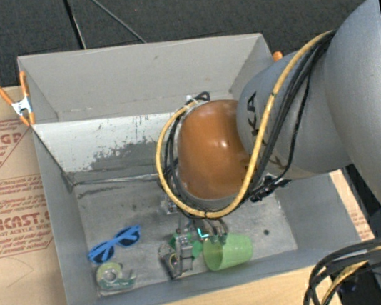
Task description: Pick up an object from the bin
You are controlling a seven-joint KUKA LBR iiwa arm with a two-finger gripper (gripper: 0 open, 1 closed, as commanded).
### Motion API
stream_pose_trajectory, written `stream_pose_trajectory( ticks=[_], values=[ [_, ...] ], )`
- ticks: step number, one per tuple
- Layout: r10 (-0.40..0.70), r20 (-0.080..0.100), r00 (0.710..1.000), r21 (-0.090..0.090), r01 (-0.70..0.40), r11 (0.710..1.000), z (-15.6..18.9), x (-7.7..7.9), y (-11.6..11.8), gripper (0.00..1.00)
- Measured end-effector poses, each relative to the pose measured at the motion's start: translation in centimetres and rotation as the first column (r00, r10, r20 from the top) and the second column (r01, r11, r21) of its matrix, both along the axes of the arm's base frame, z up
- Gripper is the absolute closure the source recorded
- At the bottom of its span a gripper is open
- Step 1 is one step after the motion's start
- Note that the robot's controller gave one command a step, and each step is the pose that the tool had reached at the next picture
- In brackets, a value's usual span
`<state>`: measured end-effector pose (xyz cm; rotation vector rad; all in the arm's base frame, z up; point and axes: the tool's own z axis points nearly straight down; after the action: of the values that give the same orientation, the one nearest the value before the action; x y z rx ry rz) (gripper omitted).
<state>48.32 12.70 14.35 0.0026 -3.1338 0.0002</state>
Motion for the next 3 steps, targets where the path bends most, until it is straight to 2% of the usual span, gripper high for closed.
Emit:
stream_pose_trajectory(
  ticks=[1,2,3],
  values=[
    [0.305,0.005,0.952,-0.001,-0.305,0.952,-5.8,0.5,-7.9,0.00],
    [0.262,0.019,0.965,0.000,-0.262,0.965,-7.3,0.1,-4.0,0.00],
    [0.260,0.017,0.966,0.000,-0.260,0.966,-7.2,0.1,-4.2,1.00]
  ],
)
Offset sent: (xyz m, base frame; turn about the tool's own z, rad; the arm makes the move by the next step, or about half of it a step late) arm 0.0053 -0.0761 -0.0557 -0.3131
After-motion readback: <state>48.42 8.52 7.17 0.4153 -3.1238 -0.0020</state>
